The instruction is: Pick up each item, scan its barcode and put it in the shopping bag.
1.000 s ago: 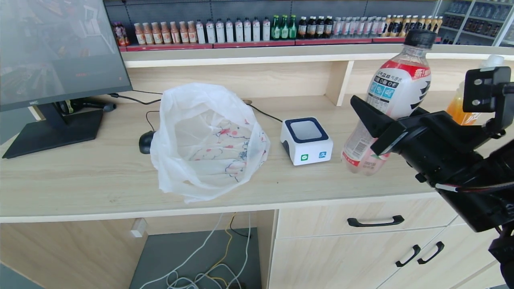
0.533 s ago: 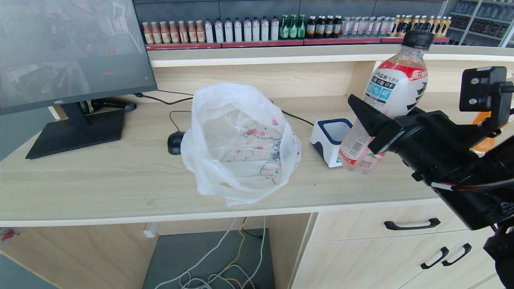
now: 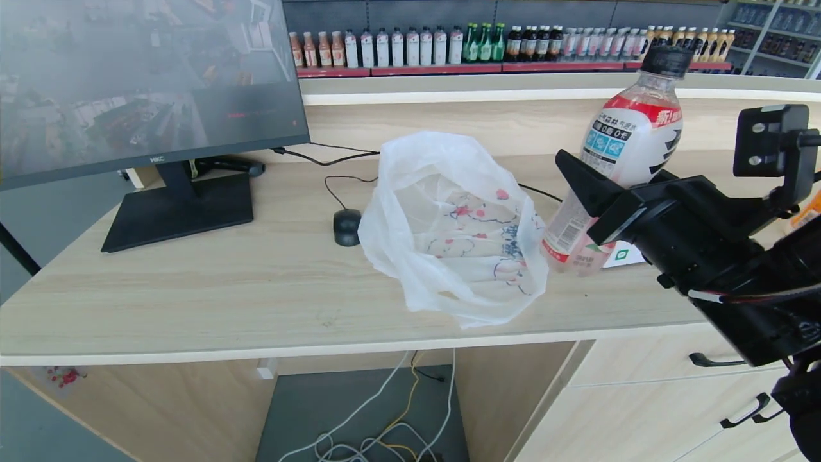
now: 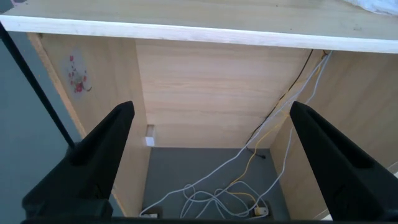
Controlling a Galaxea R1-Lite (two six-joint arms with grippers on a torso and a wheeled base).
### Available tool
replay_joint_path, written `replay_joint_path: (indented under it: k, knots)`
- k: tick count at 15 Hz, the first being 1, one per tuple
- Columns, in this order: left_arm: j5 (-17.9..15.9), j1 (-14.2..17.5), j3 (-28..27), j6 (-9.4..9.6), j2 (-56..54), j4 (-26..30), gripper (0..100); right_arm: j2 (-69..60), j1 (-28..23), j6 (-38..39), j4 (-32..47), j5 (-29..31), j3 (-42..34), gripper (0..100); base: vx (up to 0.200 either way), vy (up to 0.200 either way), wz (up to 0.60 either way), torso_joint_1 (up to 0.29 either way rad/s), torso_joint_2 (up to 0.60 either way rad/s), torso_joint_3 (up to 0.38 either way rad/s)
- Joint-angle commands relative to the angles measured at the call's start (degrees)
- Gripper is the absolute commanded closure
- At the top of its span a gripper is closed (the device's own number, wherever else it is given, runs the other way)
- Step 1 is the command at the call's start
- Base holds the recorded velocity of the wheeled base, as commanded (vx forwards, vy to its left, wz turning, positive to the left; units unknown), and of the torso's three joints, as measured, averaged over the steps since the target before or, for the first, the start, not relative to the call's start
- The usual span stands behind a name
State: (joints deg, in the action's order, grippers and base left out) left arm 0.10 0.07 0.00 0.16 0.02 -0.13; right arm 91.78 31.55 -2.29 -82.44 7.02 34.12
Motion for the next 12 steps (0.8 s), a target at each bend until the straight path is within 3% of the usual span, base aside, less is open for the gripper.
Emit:
replay_joint_path:
  k: [1, 8, 12]
  knots:
    - [0.0, 0.0, 0.0, 0.02, 0.0, 0.0, 0, 0.1, 0.0, 0.0, 0.0, 0.0, 0.9, 100, 0.0, 0.0, 0.0, 0.0, 0.0, 0.0]
    - [0.0, 0.0, 0.0, 0.11, 0.0, 0.0, 0, 0.9, 0.1, -0.1, 0.1, -3.0, 2.5, 100, 0.0, 0.0, 0.0, 0.0, 0.0, 0.0]
    - [0.0, 0.0, 0.0, 0.11, 0.0, 0.0, 0, 6.0, 0.0, -0.1, 0.4, -3.8, 11.2, 100, 0.0, 0.0, 0.0, 0.0, 0.0, 0.0]
